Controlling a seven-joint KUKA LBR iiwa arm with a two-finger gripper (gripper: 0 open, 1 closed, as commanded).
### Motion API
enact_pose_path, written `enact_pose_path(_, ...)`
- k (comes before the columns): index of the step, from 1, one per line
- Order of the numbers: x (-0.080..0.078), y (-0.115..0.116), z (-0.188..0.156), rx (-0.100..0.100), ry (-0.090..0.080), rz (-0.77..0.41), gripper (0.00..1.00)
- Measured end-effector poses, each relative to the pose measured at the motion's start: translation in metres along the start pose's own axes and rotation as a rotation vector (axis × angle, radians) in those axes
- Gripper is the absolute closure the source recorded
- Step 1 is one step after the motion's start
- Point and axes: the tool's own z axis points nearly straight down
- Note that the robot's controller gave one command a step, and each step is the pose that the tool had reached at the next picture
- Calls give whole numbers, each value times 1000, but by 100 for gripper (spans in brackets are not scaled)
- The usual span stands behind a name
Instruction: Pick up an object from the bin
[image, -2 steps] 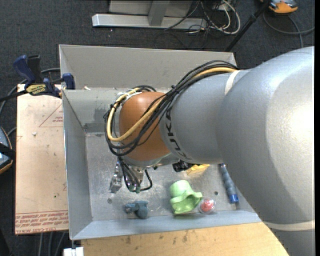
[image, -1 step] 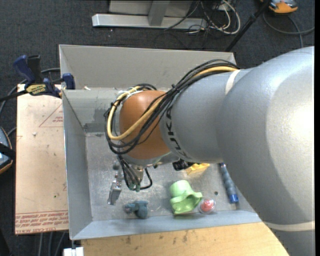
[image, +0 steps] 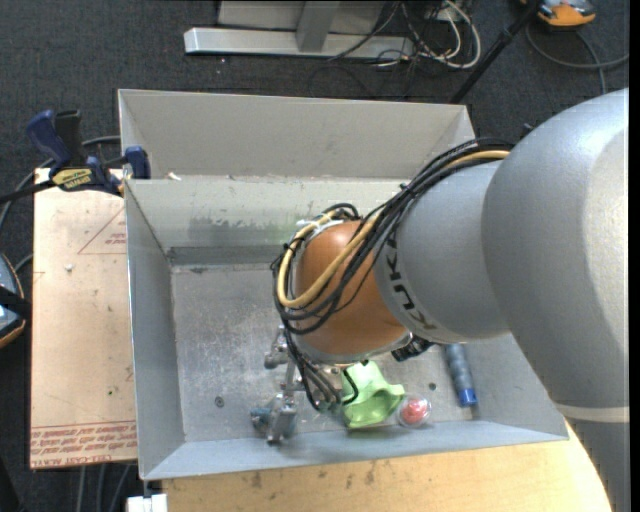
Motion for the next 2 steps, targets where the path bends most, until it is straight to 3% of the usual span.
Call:
enact_pose_path(1, -8, -25, 22, -6, -11, -117, 0)
enact_pose_path(2, -6, -25, 22, -4, -4, -117, 100)
